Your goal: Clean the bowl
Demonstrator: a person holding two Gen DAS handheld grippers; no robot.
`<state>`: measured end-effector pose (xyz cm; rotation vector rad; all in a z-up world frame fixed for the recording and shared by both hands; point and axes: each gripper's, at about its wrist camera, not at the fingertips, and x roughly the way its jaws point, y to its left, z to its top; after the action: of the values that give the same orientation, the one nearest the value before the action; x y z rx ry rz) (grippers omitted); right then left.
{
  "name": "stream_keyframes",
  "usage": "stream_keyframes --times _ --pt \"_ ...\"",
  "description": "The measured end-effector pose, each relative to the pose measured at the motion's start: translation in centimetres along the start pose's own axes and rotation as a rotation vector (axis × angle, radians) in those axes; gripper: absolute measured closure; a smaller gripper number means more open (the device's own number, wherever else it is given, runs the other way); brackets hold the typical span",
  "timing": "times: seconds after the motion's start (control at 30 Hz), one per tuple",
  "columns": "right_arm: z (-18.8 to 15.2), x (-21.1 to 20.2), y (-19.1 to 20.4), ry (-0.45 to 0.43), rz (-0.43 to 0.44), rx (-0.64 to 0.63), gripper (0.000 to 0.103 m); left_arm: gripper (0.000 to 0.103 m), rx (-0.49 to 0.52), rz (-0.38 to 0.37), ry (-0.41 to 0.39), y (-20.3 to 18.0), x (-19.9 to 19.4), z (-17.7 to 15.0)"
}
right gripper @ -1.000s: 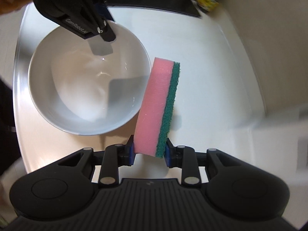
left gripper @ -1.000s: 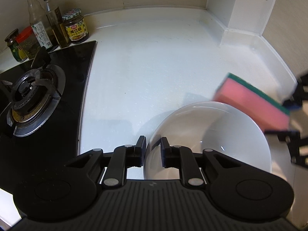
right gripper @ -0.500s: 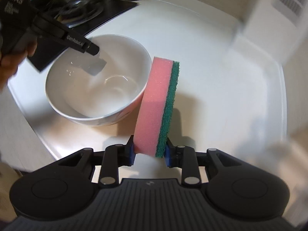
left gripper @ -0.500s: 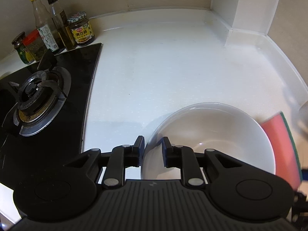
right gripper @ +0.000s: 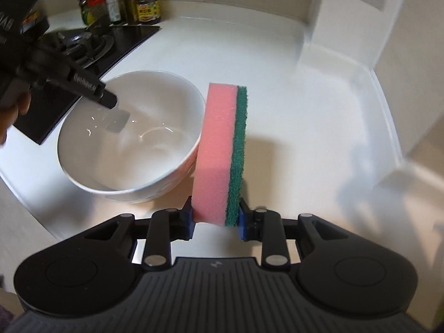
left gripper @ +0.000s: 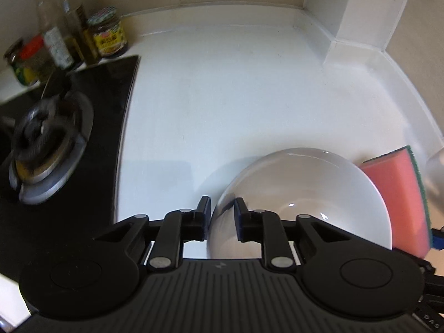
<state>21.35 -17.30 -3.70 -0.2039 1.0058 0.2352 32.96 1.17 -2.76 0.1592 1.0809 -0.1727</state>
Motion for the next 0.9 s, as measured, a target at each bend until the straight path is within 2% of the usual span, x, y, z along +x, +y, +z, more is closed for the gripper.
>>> stream_keyframes --times 0.07,0.23,0.4,0.5,0.6,0.7,0.73,0.8,0.9 --pt "0.8 0.5 0.1 0.005 -0.005 -0.032 0.078 0.076 -0.006 0.007 0.002 0.0 0.3 0.4" --pt "0.8 1.0 0.5 0.017 -0.006 -0.031 0.078 0.080 -0.139 0.033 -0.010 0.3 0.0 -0.8" --pt "-0.7 0.6 1.6 -0.014 -0.048 0.090 0.078 0.083 -0.333 0.050 0.022 0.4 -0.3 -2.7" --pt "-1.7 0.1 2.0 -0.035 -0.069 0.166 0.078 0.085 -0.398 0.071 0.024 -0.1 -0.6 -3.8" --pt "-3.3 -1.3 2.5 -0.047 -0.053 0.283 0.078 0.086 -0.408 0.078 0.021 -0.6 -1.0 -4.5" --pt "-4.3 -2.4 2.3 -0.055 -0.036 0.354 0.078 0.086 -0.321 0.044 0.055 -0.8 -0.9 -4.2" --pt "-4.6 -2.6 2.2 -0.057 -0.029 0.376 0.078 0.086 -0.294 0.012 0.075 -0.5 -0.7 -3.9" --pt "-4.7 -2.6 1.5 -0.055 -0.032 0.376 0.078 0.083 -0.205 -0.027 0.106 0.0 -0.1 -2.5" --pt "-4.6 -2.4 0.7 -0.048 -0.037 0.356 0.078 0.083 -0.063 -0.069 0.157 -0.2 1.2 0.3"
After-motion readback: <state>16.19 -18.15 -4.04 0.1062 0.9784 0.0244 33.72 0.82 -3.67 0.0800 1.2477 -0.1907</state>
